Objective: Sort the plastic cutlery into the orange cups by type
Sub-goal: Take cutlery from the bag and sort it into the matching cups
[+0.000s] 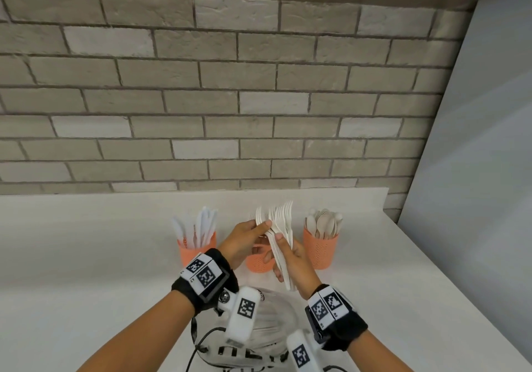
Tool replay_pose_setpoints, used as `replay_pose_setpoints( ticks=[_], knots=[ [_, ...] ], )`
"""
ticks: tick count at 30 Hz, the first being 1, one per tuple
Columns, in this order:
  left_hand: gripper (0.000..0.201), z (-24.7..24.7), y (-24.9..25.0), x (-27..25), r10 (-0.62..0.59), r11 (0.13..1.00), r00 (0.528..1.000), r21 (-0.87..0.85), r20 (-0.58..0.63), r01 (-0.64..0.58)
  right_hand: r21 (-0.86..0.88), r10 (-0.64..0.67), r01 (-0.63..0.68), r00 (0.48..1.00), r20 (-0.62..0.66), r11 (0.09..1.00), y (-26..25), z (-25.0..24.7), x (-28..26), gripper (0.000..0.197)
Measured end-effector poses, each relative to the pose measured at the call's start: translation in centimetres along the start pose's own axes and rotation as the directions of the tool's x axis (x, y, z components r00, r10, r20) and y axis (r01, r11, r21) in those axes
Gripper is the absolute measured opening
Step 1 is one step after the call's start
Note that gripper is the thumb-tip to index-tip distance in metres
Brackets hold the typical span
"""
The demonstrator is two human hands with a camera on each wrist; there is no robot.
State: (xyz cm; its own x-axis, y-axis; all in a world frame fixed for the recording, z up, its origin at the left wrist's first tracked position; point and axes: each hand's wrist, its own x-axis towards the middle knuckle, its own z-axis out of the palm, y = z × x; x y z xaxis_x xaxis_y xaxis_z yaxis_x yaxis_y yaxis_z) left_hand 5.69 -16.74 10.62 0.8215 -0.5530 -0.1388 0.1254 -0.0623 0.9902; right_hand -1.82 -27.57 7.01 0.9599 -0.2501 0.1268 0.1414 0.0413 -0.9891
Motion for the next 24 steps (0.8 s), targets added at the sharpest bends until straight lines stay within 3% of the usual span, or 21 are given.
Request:
replay_pose_setpoints(
  ticks=[5,8,12,15,18,22,24],
  knots=[
    [0.024,0.5,0.6,-0.7,0.025,0.994,1.0,-0.108,-0.009,-0.026,0.04,0.034,-0.035,0.999,0.033,0.999,-0.5,-0.2,-0.3,0.033],
    [0.02,1.3,1.3,-0.9,0.031,0.984,0.992,-0.17,-0.12,-0.052,0.063,0.051,-0.053,0.998,0.029,0.997,-0.5,-0.6,-0.4,0.036],
    [0.016,1.1,1.9,-0.7,0.13,0.939,0.944,-0.267,-0.303,-0.215,0.039,0.098,-0.098,0.995,-0.011,0.994,-0.5,-1.4,-0.6,0.029],
    [0.016,0.5,2.2,-0.7,0.134,0.915,0.921,-0.31,-0.366,-0.257,0.076,0.13,-0.129,0.991,-0.011,0.989,-0.8,-2.0,-0.9,0.026],
    [0.019,0.5,2.2,-0.4,0.125,0.965,0.933,-0.176,-0.336,-0.193,0.162,0.158,-0.157,0.987,0.004,0.974,-0.7,-2.7,-1.1,0.026],
    [0.016,1.1,1.9,-0.4,-0.065,0.993,0.985,-0.111,-0.162,0.047,0.145,0.249,-0.248,0.968,0.01,0.958,-0.6,-3.5,-1.1,0.029],
    [0.013,0.9,1.9,-0.1,-0.082,0.991,0.985,0.088,-0.152,0.097,0.124,0.293,-0.29,0.956,-0.008,0.949,-0.9,-4.0,-1.1,0.034]
  ],
)
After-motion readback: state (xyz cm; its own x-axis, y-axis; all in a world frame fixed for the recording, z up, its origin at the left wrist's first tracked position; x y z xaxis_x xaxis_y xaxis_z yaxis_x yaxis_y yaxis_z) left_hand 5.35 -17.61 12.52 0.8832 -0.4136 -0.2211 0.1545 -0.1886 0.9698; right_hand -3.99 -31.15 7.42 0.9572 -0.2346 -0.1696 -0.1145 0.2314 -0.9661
